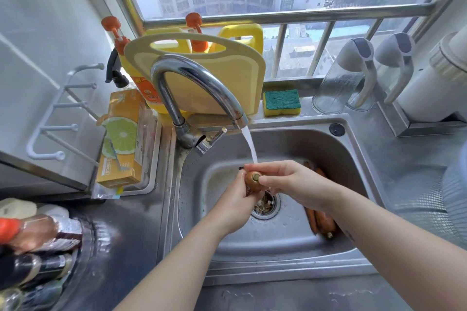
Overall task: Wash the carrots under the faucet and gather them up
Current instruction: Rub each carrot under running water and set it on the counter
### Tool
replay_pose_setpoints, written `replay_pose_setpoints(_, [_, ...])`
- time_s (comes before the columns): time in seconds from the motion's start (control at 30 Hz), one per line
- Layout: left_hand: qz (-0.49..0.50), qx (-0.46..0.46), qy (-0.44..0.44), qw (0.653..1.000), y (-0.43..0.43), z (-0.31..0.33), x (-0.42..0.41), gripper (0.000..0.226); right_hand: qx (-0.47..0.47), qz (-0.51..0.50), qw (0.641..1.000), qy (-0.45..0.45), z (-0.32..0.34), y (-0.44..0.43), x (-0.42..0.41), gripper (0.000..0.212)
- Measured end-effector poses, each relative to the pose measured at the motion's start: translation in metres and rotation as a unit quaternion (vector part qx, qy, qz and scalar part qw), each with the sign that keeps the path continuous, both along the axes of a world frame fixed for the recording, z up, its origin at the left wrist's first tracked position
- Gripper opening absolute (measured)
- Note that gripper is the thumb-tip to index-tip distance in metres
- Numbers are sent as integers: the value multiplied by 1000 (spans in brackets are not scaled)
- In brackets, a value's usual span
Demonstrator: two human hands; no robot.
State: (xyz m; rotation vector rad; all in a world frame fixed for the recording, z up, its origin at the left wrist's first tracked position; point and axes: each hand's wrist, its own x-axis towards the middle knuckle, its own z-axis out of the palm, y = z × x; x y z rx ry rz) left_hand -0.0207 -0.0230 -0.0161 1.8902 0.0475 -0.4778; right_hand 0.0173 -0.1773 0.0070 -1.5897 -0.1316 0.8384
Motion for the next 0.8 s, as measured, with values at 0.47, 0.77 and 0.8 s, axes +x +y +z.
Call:
replay_pose_setpoints(0.47, [-4,76,-34,997,-3,-1,20,46,60,-197,978,36,-14,23,5,16])
replay_pose_setpoints(0.77, [-1,28,24,999,-3,5,20,25,132,-173,968,128,-11,11,13,19])
replay_pose_setpoints(0.8, [-5,32,31,999,-2,4,19,23,135,-166,969,127,-12,10,12,21])
